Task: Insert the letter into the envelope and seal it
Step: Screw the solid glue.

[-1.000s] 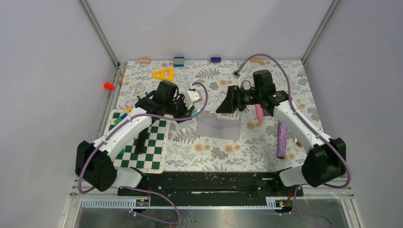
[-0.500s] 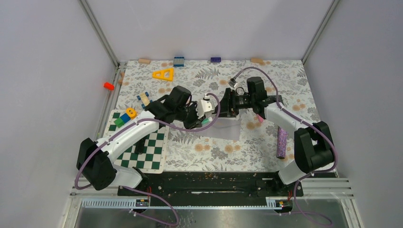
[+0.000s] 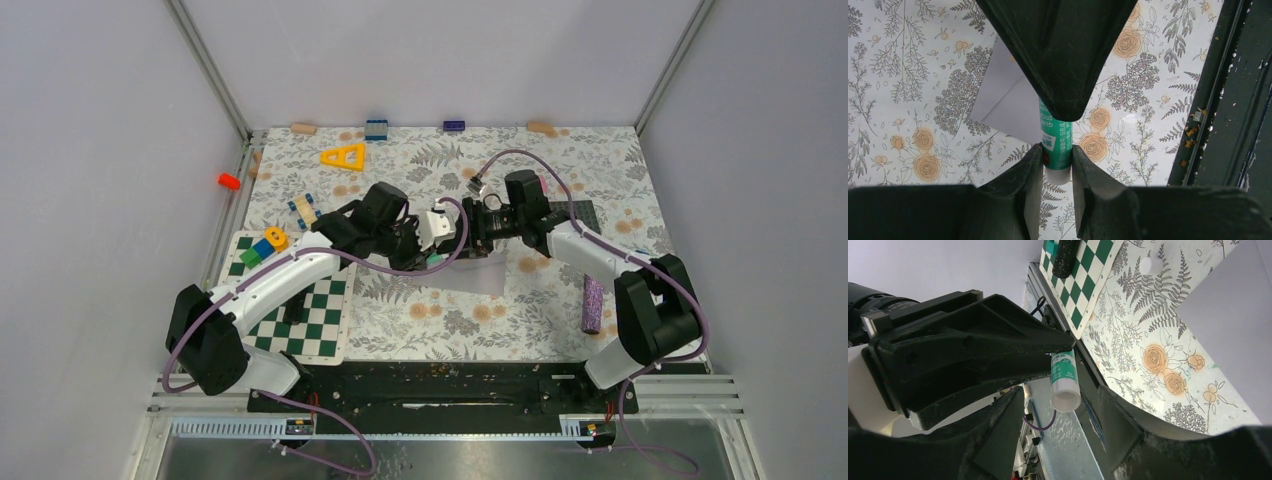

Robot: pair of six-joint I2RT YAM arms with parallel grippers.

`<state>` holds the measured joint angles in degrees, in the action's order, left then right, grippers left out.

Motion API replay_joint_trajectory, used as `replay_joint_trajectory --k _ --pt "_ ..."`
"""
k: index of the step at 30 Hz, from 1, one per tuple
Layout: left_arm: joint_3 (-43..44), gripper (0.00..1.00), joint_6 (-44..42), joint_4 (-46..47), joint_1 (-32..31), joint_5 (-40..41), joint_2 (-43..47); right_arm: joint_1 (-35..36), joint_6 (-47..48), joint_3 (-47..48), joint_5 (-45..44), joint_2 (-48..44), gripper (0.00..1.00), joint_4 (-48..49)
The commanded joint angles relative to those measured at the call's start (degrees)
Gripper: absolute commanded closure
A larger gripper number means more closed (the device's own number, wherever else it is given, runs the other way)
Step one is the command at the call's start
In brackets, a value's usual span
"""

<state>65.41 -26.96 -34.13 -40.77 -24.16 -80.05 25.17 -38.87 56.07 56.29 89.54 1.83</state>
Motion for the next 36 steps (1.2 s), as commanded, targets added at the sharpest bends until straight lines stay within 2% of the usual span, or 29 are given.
replay_joint_trajectory --k 1,16,28,29,30,33,35,36 --pt "1.7 0.90 0.4 2.3 -0.3 0.6 0.0 0.7 2.3 1.9 -1.2 0.7 0.38 -1.1" --pt "1.1 0.90 0.4 2.3 -0.8 0.2 -0.1 2.2 2.7 3.5 -1.8 2.4 0.47 -1.5" --pt "1.0 0.89 0.5 2.9 -0.8 1.0 -0.5 2.7 3.2 3.9 -2.0 2.3 0.72 -3.9" --pt "0.9 0.83 0.6 3.1 -0.8 1.0 -0.5 2.7 3.4 4.2 -1.7 2.4 0.73 -4.1" --pt "0.8 0.70 0.8 3.3 -0.8 1.0 -0.4 2.7 3.6 4.4 -1.3 2.4 0.75 -4.2" --pt "-0.1 0.46 1.1 4.6 0.0 -0.9 0.9 2.7 5.0 5.3 -0.1 1.8 0.76 -5.0" --pt "-0.2 0.25 2.8 5.5 2.6 -4.5 1.9 2.4 5.7 5.3 0.5 0.6 0.76 -4.9" --pt "0.1 0.19 4.0 6.0 4.9 -7.7 2.3 2.3 5.9 5.2 0.7 0.0 0.76 -4.9"
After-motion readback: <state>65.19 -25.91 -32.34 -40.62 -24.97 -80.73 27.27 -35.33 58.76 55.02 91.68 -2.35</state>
